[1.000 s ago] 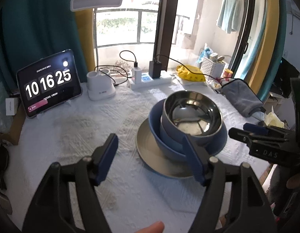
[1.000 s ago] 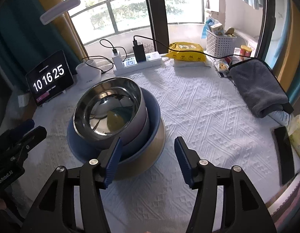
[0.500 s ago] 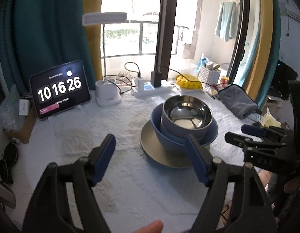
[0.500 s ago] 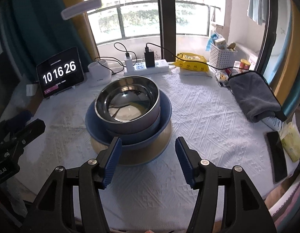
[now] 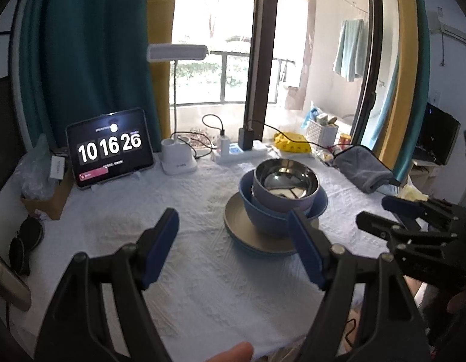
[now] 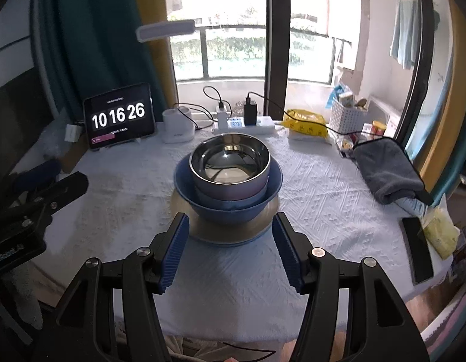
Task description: Organize plates and bowls
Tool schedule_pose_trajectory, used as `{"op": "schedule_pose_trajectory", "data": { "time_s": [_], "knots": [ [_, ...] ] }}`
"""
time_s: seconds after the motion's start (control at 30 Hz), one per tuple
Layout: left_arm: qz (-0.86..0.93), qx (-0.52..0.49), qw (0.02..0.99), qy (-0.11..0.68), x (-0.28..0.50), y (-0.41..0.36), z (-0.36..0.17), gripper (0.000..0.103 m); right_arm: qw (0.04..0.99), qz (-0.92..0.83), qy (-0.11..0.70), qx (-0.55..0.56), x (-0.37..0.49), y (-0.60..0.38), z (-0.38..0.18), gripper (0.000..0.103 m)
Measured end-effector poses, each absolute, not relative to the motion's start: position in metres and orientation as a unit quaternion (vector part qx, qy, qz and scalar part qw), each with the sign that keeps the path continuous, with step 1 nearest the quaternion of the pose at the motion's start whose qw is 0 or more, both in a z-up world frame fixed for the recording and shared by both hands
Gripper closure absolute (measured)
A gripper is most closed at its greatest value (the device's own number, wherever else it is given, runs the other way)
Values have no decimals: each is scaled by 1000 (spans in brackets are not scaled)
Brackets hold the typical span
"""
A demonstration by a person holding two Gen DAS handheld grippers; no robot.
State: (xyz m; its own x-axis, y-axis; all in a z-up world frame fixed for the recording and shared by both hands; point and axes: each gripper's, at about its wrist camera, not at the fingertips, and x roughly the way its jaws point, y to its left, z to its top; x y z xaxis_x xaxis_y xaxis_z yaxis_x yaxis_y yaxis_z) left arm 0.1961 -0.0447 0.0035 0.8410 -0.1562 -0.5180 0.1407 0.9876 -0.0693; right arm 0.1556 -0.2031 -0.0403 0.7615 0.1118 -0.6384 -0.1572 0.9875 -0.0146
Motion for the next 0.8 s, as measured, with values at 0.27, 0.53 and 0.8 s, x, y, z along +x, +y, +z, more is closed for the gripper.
{"op": "schedule_pose_trajectory", "data": {
  "time_s": [0.27,0.53,0.8],
  "knots": [
    [-63,-15,970,234,156,-39,10,27,950,80,297,-50,112,-193,-25,42],
    [-57,-26,974,217,123,-32,6,27,957,83,270,-56,76,-194,-23,42],
    [-39,-36,983,174,84,-26,4,26,965,88,243,-49,46,-197,-21,42]
  ]
}}
